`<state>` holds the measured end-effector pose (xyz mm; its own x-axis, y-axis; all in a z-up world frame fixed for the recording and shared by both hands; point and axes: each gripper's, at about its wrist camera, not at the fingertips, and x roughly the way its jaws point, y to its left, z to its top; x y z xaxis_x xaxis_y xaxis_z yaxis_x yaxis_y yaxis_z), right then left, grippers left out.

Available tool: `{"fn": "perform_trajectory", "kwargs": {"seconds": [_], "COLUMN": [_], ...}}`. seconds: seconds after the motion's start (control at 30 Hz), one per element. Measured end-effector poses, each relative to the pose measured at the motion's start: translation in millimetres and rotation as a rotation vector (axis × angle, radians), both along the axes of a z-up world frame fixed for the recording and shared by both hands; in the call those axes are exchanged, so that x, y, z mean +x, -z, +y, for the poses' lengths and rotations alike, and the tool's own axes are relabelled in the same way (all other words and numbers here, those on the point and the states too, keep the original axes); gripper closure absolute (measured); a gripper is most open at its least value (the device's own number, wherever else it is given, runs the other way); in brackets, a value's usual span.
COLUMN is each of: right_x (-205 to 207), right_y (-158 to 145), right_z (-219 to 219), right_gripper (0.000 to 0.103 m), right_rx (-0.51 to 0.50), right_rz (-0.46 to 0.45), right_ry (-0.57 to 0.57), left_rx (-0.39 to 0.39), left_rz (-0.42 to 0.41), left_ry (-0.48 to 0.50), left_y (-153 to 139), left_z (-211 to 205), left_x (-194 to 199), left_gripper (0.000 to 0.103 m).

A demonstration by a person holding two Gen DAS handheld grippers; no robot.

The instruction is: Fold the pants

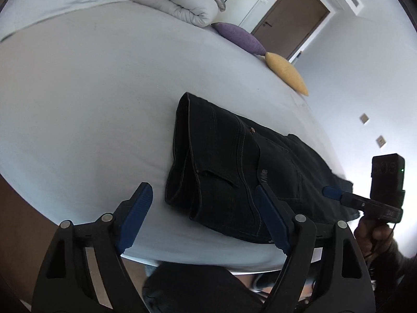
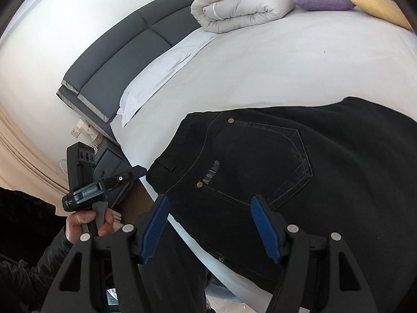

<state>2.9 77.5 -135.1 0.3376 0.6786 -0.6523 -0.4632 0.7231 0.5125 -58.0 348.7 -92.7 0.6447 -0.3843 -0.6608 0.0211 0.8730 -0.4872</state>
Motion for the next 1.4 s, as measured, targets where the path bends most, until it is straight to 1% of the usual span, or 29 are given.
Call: {"fn": "perform_trajectory", "kwargs": {"seconds": [0.03, 0.07, 0.13, 0.2, 0.3, 0.37, 0.4, 0.43, 0.5, 0.53, 0.57, 0.63, 0.7, 0.83, 0.87, 0.97, 1.07, 1.13, 1.2, 1.33, 1.4], "right_x": [0, 0, 3, 6, 11, 13, 13, 14, 16, 17, 17, 18, 20, 25, 25, 23, 21, 17, 11, 9, 7], "right_y": [1, 1, 4, 7, 13, 17, 19, 21, 26, 28, 31, 35, 38, 47, 48, 49, 54, 58, 58, 56, 56], "right_z": [-2, -3, -9, -13, -20, -21, -21, -21, -19, -18, -18, -18, -18, -11, -8, 6, 19, 23, 31, 49, 53], "right_gripper": [0.034, 0.034, 0.035, 0.035, 0.035, 0.035, 0.035, 0.036, 0.037, 0.037, 0.038, 0.041, 0.043, 0.047, 0.047, 0.047, 0.047, 0.045, 0.042, 0.04, 0.04], "right_rx": [-0.002, -0.005, -0.001, -0.012, -0.025, -0.033, -0.034, -0.037, -0.052, -0.058, -0.064, -0.071, -0.088, -0.124, -0.131, -0.159, -0.188, -0.188, -0.191, -0.214, -0.206], "right_rz": [-0.002, -0.003, 0.005, 0.009, 0.023, 0.031, 0.034, 0.038, 0.044, 0.046, 0.054, 0.061, 0.063, 0.081, 0.076, 0.071, 0.065, 0.055, 0.033, 0.016, 0.01], "right_ry": [0.002, 0.007, 0.024, 0.041, 0.059, 0.064, 0.065, 0.064, 0.061, 0.06, 0.061, 0.061, 0.064, 0.056, 0.048, 0.014, -0.017, -0.007, -0.014, -0.037, -0.054], "left_rx": [0.006, 0.024, 0.063, 0.092, 0.101, 0.095, 0.092, 0.096, 0.139, 0.149, 0.163, 0.17, 0.181, 0.246, 0.257, 0.277, 0.287, 0.294, 0.252, 0.295, 0.275], "left_rz": [-0.01, -0.015, -0.008, 0.027, 0.081, 0.082, 0.079, 0.08, 0.081, 0.083, 0.089, 0.093, 0.092, 0.101, 0.1, 0.101, 0.117, 0.129, 0.124, 0.106, 0.099], "left_ry": [0.02, 0.04, 0.065, 0.08, 0.084, 0.088, 0.096, 0.107, 0.117, 0.121, 0.118, 0.106, 0.102, 0.097, 0.088, 0.101, 0.128, 0.133, 0.103, 0.072, 0.055], "left_y": [-4, -8, -9, -6, 10, 14, 17, 18, 18, 19, 20, 23, 24, 23, 22, 20, 24, 33, 35, 26, 24], "left_z": [-2, -6, -13, -18, -20, -21, -23, -26, -33, -34, -35, -31, -30, -33, -32, -27, -26, -26, -19, -18, -10], "left_x": [2, 6, 10, 16, 24, 26, 30, 33, 35, 36, 38, 40, 42, 49, 52, 57, 56, 54, 53, 55, 54], "left_gripper": [0.036, 0.04, 0.056, 0.064, 0.065, 0.065, 0.072, 0.075, 0.078, 0.083, 0.087, 0.1, 0.101, 0.101, 0.101, 0.101, 0.101, 0.101, 0.101, 0.101, 0.101]}}
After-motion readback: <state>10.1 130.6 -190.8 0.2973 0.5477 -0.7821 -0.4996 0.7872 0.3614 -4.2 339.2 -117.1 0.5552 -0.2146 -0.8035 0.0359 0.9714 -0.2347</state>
